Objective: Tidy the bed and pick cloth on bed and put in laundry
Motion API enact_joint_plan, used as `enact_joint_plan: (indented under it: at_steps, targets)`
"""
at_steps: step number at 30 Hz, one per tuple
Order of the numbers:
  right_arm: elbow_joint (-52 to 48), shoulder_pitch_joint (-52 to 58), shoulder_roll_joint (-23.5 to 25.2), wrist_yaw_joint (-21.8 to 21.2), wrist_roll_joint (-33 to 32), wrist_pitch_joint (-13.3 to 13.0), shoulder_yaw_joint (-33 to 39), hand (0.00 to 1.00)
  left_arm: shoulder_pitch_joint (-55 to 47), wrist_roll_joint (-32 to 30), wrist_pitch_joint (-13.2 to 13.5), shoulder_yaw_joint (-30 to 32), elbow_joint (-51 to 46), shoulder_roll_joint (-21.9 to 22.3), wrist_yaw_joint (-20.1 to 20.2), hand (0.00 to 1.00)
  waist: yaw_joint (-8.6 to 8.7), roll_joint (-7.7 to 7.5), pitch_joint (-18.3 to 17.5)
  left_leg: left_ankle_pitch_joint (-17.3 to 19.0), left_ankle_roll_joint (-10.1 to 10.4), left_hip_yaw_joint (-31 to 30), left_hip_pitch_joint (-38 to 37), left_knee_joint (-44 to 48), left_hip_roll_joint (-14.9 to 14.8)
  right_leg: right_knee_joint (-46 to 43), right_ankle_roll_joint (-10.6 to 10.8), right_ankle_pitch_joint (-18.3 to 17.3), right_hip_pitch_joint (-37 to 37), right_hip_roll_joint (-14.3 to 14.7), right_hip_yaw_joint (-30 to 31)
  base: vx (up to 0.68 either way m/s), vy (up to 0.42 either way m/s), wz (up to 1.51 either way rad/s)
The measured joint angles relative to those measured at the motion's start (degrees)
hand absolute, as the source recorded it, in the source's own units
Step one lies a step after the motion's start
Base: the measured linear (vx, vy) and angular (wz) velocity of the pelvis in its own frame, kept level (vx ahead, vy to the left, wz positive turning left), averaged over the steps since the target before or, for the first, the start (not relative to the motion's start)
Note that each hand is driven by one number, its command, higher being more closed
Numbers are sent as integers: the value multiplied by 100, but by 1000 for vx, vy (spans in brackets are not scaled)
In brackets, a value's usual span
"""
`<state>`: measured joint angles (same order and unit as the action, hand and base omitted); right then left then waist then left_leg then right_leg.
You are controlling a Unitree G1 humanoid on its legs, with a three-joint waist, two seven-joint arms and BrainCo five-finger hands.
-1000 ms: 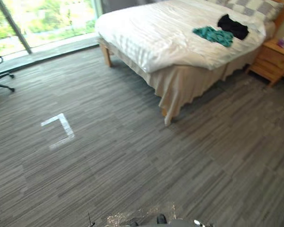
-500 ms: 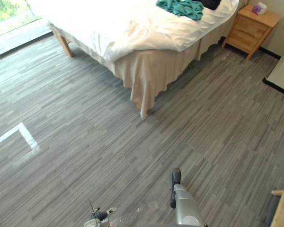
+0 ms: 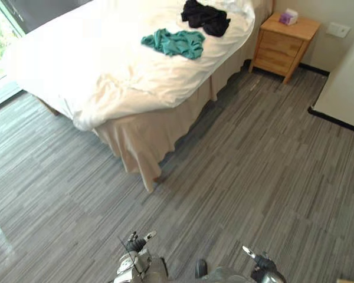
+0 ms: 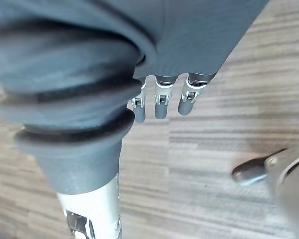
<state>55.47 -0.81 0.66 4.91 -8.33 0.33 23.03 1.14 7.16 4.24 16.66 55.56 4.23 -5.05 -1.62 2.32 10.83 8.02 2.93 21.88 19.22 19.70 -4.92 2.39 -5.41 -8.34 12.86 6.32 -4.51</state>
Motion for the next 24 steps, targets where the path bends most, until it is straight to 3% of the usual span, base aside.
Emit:
enact_joint_plan:
  at_steps: [1, 2, 3, 4, 5, 6, 7, 8, 10, 11, 12, 13, 14, 15, 17, 18, 19, 20, 21, 22, 24]
  targets:
    - [55, -4, -38, 3, 8, 4, -67, 0, 4, 0, 1, -79, 67, -9, 1, 0, -88, 97, -24, -201, -276, 339, 98, -401, 31, -9, -2, -189, 202, 95, 71, 576, 75, -25]
    - [145, 20, -45, 5, 10, 7, -104, 0, 1, -1, 2, -81, 72, -20, 1, 0, -138, 81, -27, -403, -578, 415, 74, -476, 113, -17, 28, -282, 335, 91, 127, 604, 103, -28]
    - [320, 66, -35, 4, 28, 24, -111, 0, -13, -1, 3, -79, 106, -72, 2, 0, -221, -27, -71, -920, -1138, 486, -113, -612, 249, -35, 134, -369, 584, -10, 230, 542, 85, -3]
    - [418, 128, 5, -5, 77, 21, -113, 0, -19, 0, -9, -83, 139, -124, 9, 0, -212, -195, -202, -886, -1337, 449, -339, -887, 492, -233, 173, -393, 549, -212, 269, 690, 107, 4]
    - [461, 119, -4, -9, 122, 24, -114, 0, -28, 1, -8, -77, 140, -135, 9, 0, -217, -222, -213, -845, -1402, 409, -414, -984, 562, -512, 183, -398, 440, -245, 316, 675, 146, 33]
    - [596, 117, 1, -14, 190, 19, -91, 0, -46, 6, -7, -65, 133, -178, 9, 0, -215, -272, -202, -703, -1455, 269, -576, -1007, 624, -1378, 445, -396, 151, -231, 318, 651, 155, 29]
    - [649, 91, 5, -18, 206, 21, -56, 0, -56, 16, -15, -62, 135, -228, 9, 0, -232, -315, -192, -645, -1386, 177, -732, -1044, 660, -1957, 898, -386, -4, -222, 294, 739, 189, 77]
    - [740, 133, -30, -11, 249, 18, -21, 0, -113, 39, -60, -112, 169, -271, 15, 0, -186, -335, -192, -415, -1209, -254, -1173, -1025, 690, -3619, 2095, -48, -482, -208, 331, 480, 111, 91]
    - [776, 172, -65, -13, 309, 20, -21, 0, -153, 76, -69, -232, 306, -350, 9, 0, -79, -319, -186, -193, -1132, -670, -1622, -983, 694, -5022, 2054, -116, -954, -364, 122, 518, 35, 135]
    - [704, 249, -74, -14, 336, 12, -43, 0, -202, 79, -79, -269, 379, -411, 6, 0, -56, -264, -177, -158, -1097, -941, -1972, -1103, 715, -5587, 2016, -310, -1314, -787, -255, 658, -42, 151]
    - [681, 243, -115, -15, 335, 7, -48, 0, -256, 99, -82, -306, 372, -450, -2, 0, -91, -276, -182, -163, -1087, -1183, -2322, -1306, 722, -5616, 1742, -539, -1600, -1144, -418, 526, -63, 125]
    - [671, 236, -128, -13, 333, 7, -46, 0, -284, 108, -107, -311, 386, -464, -7, 0, -87, -273, -185, -164, -1084, -1333, -2454, -1382, 709, -5471, 1611, -628, -1743, -1293, -446, 483, -112, 113]
    - [649, 237, -125, -13, 318, 2, -20, 0, -318, 111, -117, -314, 431, -476, -8, 0, -69, -231, -183, -165, -1084, -1594, -2593, -1450, 678, -5057, 1440, -717, -1942, -1477, -437, 534, -217, 149]
    - [615, 230, -137, -9, 318, -2, 31, 0, -362, 111, -119, -322, 467, -472, -11, 0, -55, -188, -198, -143, -1001, -1954, -2704, -1487, 579, -4011, 1366, -731, -2095, -1555, -122, 437, -198, 155]
    - [610, 232, -144, -10, 292, -11, 81, 0, -390, 107, -115, -307, 472, -454, -23, 0, -54, -160, -220, -26, -763, -2347, -2709, -1481, 461, -2870, 1308, -619, -2228, -1554, 451, 360, -269, 149]
    - [602, 243, -140, -11, 212, -18, 95, 0, -376, 103, -114, -235, 475, -441, -35, 0, -63, -170, -226, 123, -528, -2672, -2708, -1475, 377, -2177, 1255, -364, -2338, -1565, 992, 451, -474, 164]
    - [605, 258, -108, -10, 203, -10, 98, 0, -412, 97, -114, -86, 474, -435, -38, 0, -93, -235, -263, 235, -352, -2911, -2709, -1455, 310, -1737, 1255, -92, -2418, -1635, 1371, 374, -465, 141]
    - [602, 268, -102, -5, 197, -8, 67, 0, -442, 95, -116, 28, 472, -427, -44, 0, -89, -279, -290, 301, -250, -2999, -2712, -1394, 271, -1549, 1266, 64, -2423, -1667, 1447, 375, -543, 121]
    - [597, 322, -13, -10, 194, -6, -12, 0, -502, 98, -116, 316, 443, -410, -54, 0, -92, -397, -359, 476, -8, -3026, -2677, -1223, 209, -1332, 1242, 337, -2390, -1746, 1457, 403, -721, 114]
    - [591, 389, 4, -13, 181, -3, -84, 0, -537, 86, -120, 623, 430, -373, -63, 0, -74, -446, -440, 656, 223, -3040, -2730, -1119, 71, -1598, 1691, 688, -2381, -1761, 1320, 377, -706, 108]
    - [460, 458, -170, -1, 202, -6, -169, 0, -633, 63, -115, 895, 397, -71, -117, 0, -61, -90, -613, 507, 377, -2857, -2714, -1090, -410, -1943, 1359, 356, -2359, -1434, 781, 268, -480, 99]
